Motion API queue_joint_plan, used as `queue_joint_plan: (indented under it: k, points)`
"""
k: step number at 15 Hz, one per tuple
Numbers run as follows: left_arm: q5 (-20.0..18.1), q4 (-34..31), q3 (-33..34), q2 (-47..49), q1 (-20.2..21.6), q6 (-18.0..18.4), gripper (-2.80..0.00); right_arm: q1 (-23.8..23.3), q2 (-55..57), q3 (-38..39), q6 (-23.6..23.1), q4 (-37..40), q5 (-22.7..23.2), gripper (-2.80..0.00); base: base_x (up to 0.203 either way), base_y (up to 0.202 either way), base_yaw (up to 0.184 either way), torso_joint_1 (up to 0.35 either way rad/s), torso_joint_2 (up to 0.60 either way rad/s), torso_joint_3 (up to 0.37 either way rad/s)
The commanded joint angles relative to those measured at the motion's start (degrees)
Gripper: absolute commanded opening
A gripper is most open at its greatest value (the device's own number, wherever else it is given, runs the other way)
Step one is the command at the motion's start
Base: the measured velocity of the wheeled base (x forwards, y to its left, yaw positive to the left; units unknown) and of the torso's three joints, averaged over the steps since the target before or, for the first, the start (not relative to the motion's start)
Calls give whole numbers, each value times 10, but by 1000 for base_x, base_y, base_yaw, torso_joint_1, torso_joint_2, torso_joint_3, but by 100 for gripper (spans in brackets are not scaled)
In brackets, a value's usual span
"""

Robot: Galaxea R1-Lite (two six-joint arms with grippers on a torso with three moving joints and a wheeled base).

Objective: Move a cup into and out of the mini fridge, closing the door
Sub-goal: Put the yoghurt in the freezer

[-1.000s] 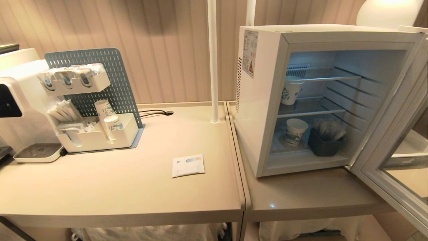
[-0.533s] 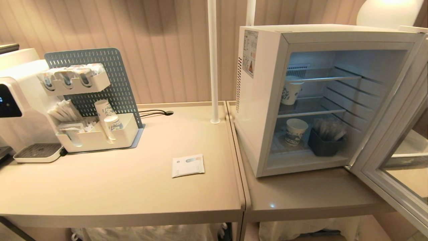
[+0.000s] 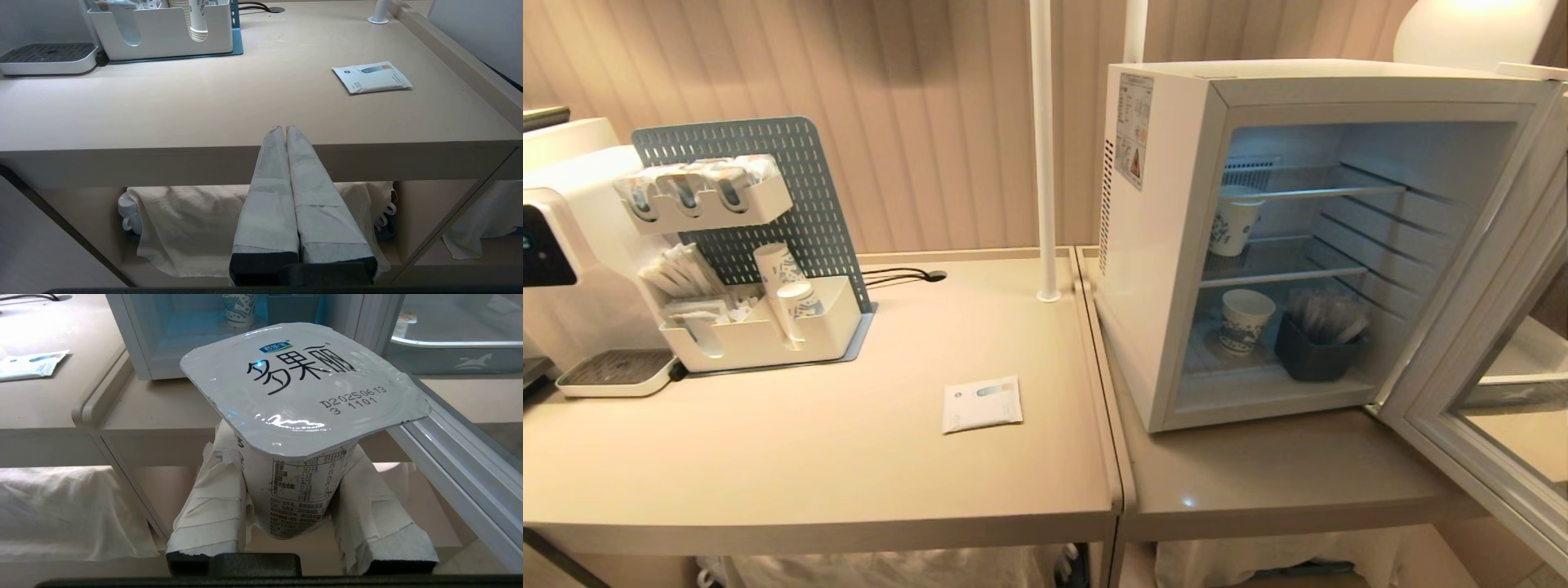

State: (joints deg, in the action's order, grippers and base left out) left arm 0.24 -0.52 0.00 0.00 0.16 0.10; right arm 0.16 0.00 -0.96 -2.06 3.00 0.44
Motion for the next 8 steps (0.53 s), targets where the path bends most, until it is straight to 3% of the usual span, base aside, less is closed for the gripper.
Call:
queue_joint_plan:
  k: [1, 8]
  points:
    - [0, 0, 1, 1, 0, 0, -280, 0, 1, 0, 2, 0, 0, -280, 0, 0, 0, 0, 0, 0]
    - [-1, 0, 1, 1, 0, 0, -280, 0, 0, 0, 2, 1, 0, -280, 0, 0, 0, 0, 0, 0]
